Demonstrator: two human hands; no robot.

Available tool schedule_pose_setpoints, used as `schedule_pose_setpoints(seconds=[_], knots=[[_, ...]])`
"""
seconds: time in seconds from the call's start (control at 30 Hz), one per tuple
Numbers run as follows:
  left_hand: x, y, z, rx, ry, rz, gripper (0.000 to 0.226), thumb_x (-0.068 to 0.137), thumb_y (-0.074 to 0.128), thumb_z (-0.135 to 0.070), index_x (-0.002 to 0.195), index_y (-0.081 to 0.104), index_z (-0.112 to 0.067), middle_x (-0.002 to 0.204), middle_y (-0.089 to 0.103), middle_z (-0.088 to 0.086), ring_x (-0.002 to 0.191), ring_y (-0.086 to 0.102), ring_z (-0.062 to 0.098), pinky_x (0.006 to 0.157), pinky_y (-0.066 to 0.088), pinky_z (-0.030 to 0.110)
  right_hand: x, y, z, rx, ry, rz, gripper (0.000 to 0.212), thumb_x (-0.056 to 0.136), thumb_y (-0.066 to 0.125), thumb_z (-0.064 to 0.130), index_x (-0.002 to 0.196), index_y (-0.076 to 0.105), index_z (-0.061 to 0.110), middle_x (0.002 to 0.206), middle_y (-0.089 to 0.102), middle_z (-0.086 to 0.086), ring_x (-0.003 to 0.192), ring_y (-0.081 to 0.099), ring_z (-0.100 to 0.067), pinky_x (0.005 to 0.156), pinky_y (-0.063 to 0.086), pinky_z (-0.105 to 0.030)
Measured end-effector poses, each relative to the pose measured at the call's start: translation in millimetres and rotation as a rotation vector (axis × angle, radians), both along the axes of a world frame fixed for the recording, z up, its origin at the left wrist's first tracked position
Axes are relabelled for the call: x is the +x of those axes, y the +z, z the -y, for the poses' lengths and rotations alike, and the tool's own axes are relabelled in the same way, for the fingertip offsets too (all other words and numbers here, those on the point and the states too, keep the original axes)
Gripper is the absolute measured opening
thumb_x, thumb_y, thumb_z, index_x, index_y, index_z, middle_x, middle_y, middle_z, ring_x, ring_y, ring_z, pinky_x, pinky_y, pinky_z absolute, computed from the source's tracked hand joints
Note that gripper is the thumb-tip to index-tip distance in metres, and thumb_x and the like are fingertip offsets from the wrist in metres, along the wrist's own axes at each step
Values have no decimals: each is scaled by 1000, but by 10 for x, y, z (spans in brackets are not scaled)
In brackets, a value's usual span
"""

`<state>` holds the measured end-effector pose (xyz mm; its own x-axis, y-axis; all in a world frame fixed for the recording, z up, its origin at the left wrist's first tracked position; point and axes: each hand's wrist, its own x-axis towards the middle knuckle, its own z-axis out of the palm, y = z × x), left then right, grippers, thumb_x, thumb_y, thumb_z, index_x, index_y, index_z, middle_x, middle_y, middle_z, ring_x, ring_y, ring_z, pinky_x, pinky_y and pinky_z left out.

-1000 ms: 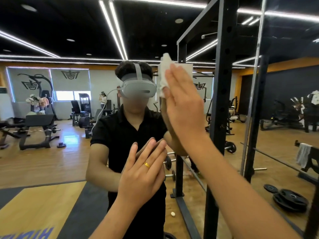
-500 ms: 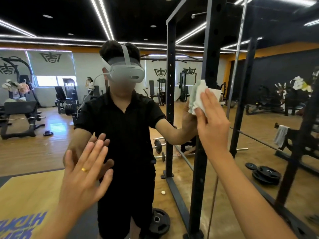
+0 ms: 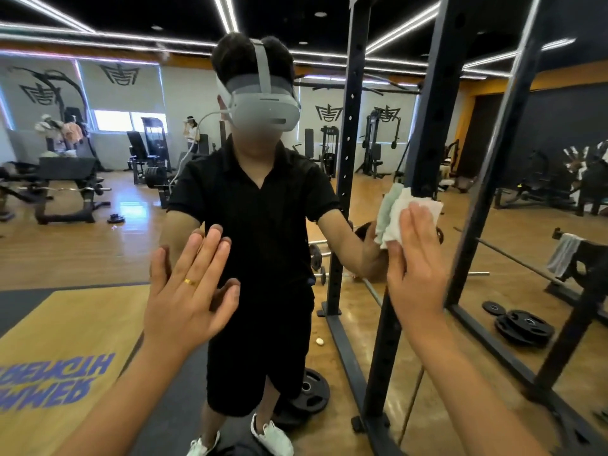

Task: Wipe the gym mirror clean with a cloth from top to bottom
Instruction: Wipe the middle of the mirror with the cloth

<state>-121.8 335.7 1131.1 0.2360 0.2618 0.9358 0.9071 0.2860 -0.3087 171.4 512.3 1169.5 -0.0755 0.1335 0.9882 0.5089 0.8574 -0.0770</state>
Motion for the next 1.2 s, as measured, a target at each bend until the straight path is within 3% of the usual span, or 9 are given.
schedule_pose_setpoints(seconds=[0.2, 0.3, 0.43, 0.63, 0.73, 0.87, 0.97, 1.07, 1.2], knots=[[-1, -1, -8, 6, 20, 0, 67, 97, 57, -35, 155, 41, -6, 167, 29, 9, 155, 26, 26, 125, 12, 54, 88, 556, -218, -94, -14, -155, 48, 107, 51, 10, 154, 41, 4, 161, 40, -13, 153, 30, -29, 127, 22, -27], [-19, -5, -3, 2, 24, -7, 69, 97, 57, -35, 156, 39, -7, 168, 28, 9, 156, 24, 26, 126, 11, 54, -73, 390, -75, -116, 29, -235, 49, 107, 54, 9, 153, 41, 6, 161, 39, -11, 152, 35, -28, 124, 30, -30], [-17, -1, -11, 9, 21, -9, 68, 97, 56, -35, 157, 39, -7, 168, 26, 9, 156, 23, 25, 126, 10, 53, -132, -99, 23, -36, 38, -53, 46, 104, 56, 3, 148, 46, -7, 159, 38, -16, 150, 37, -36, 120, 38, -47], [-25, 3, -13, 13, 12, -15, 68, 98, 56, -35, 157, 37, -7, 168, 26, 8, 156, 23, 26, 126, 10, 54, 100, 385, -255, -79, -37, -197, 46, 108, 50, 10, 153, 42, 2, 161, 38, -14, 154, 26, -33, 127, 22, -30], [-18, -1, -9, 11, 3, -18, 68, 98, 55, -35, 158, 37, -7, 169, 26, 8, 156, 24, 26, 126, 11, 54, -128, 352, -70, -157, 37, -341, 48, 109, 51, 14, 155, 39, 10, 162, 40, -8, 152, 34, -19, 121, 38, -39], [-18, -4, -15, 14, -6, -22, 68, 99, 55, -35, 158, 36, -7, 169, 25, 8, 156, 24, 26, 127, 11, 53, -398, -20, 148, 88, 110, -82, 43, 112, 45, 18, 152, 35, 6, 159, 37, -8, 144, 45, -36, 110, 49, -56], [-20, -6, -16, 10, -22, -16, 67, 99, 56, -35, 157, 38, -6, 168, 26, 9, 156, 24, 27, 126, 11, 53, -179, 102, -30, 163, 27, 27, 43, 110, 49, 11, 151, 38, 2, 156, 41, -14, 146, 41, -36, 120, 40, -41], [-41, -9, -24, 10, -24, -16, 67, 98, 55, -35, 157, 38, -6, 168, 27, 9, 156, 24, 27, 126, 11, 54, 49, 288, -202, -18, -46, -159, 55, 104, 54, 1, 155, 36, 9, 161, 35, -8, 150, 35, -32, 123, 26, -19], [-41, -18, -21, 6, -23, 9, 66, 99, 55, -36, 156, 40, -8, 167, 30, 8, 154, 28, 27, 125, 13, 55, -88, 362, -90, -201, -36, -408, 49, 108, 52, 17, 154, 40, 10, 160, 42, -7, 151, 37, -22, 122, 31, -24]])
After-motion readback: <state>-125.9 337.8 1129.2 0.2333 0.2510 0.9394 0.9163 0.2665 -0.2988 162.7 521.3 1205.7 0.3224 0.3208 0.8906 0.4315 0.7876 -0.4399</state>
